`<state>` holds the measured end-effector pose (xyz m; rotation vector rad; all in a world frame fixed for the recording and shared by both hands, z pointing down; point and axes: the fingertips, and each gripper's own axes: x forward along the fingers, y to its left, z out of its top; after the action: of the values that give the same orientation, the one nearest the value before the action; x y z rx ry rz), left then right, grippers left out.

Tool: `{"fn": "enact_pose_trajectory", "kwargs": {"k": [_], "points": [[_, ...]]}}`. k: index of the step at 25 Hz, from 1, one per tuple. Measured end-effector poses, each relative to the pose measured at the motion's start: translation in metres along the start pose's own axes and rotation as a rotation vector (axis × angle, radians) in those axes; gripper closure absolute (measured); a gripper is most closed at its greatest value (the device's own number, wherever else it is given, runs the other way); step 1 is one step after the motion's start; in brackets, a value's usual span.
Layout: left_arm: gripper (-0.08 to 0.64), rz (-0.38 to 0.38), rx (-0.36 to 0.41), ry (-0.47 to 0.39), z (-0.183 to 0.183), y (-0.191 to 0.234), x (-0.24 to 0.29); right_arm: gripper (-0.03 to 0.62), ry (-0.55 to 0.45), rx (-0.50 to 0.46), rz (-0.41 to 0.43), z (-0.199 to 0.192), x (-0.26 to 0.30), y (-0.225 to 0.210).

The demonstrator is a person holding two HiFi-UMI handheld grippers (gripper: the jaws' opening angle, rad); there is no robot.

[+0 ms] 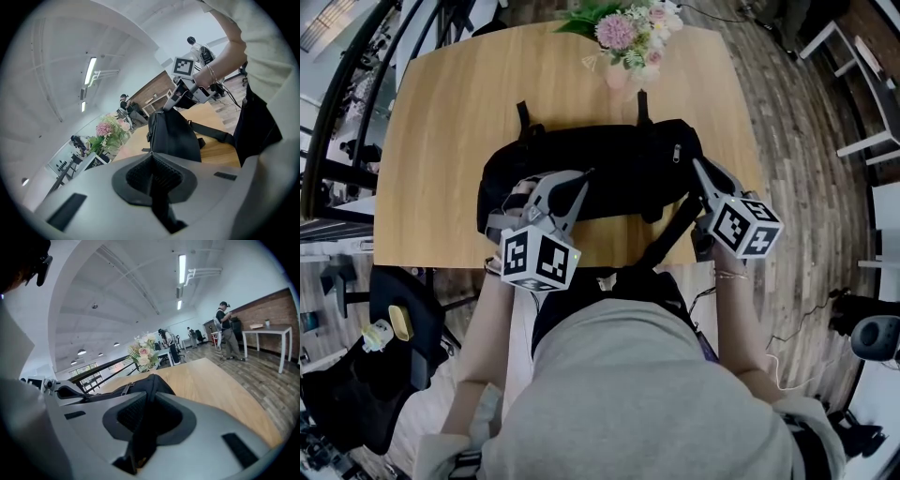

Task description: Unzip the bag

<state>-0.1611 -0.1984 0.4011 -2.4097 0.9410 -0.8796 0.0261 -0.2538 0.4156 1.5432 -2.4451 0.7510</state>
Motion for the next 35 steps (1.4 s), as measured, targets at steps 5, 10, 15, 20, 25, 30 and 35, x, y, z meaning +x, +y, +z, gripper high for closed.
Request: {"fn": "enact_pose_trajectory", "kwargs": {"k": [5,10,15,20,25,30,35], "points": [[0.541,0.009,0.0,-0.002,-0.008,0.01,-0.011,0.519,-0.021,-0.063,-0.071,0.002,-0.001,0.003],[0.542,0.02,0.015,-0.015,-0.007,0.017,-0.016,0.495,-0.005,-0.344,-0.178,0.007,-0.009,0.014],[0.541,0.02,0.018,-0.028,-0.008,0.021,-0.018,0.468,-0.021,-0.591,-0.092,0.027,-0.005,0.065],[0.541,0.006,0.035,-0.028,-0.008,0.021,-0.019,0.43,0.053,-0.787,0.138,0.016,0.022,0.135],[0.541,-0.007,0.056,-0.022,-0.007,0.02,-0.021,0.42,0.214,-0.994,0.308,-0.015,0.042,0.179],[0.541,-0.007,0.07,-0.016,-0.006,0.019,-0.024,0.438,0.278,-1.149,0.373,-0.033,0.06,0.202],[0.541,0.014,0.076,-0.014,-0.006,0.02,-0.028,0.497,0.311,-1.126,0.407,-0.041,0.063,0.207]]}}
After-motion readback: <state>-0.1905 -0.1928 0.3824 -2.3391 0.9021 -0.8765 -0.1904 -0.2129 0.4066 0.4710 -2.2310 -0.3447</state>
